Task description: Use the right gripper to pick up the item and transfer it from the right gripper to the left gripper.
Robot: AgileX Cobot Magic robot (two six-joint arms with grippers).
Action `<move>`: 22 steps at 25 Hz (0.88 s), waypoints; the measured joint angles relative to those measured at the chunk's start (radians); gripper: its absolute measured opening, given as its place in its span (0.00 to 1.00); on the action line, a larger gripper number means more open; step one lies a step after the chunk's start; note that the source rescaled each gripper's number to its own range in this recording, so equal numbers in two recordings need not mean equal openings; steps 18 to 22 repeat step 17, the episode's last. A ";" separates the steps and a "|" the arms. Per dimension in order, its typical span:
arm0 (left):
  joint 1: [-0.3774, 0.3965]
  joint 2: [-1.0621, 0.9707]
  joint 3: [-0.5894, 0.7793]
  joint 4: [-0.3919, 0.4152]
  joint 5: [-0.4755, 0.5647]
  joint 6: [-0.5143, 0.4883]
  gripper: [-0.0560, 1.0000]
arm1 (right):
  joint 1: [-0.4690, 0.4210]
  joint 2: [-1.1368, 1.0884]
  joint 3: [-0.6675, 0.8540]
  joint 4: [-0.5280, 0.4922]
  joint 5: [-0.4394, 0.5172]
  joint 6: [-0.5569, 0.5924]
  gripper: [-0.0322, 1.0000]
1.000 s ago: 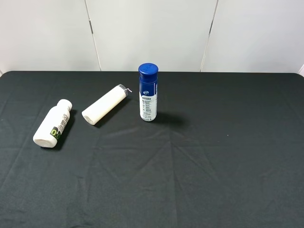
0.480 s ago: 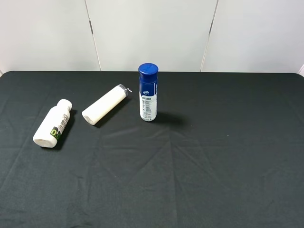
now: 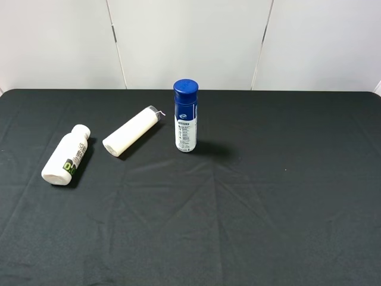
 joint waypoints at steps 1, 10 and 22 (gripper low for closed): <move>0.000 0.000 0.000 0.000 0.000 0.000 0.88 | 0.000 0.000 0.000 0.000 0.000 0.000 1.00; 0.000 0.000 0.000 0.000 0.000 0.000 0.88 | 0.000 0.000 0.000 0.000 0.000 0.000 1.00; 0.000 0.000 0.000 0.000 0.000 0.000 0.88 | 0.000 0.000 0.000 0.000 0.000 0.000 1.00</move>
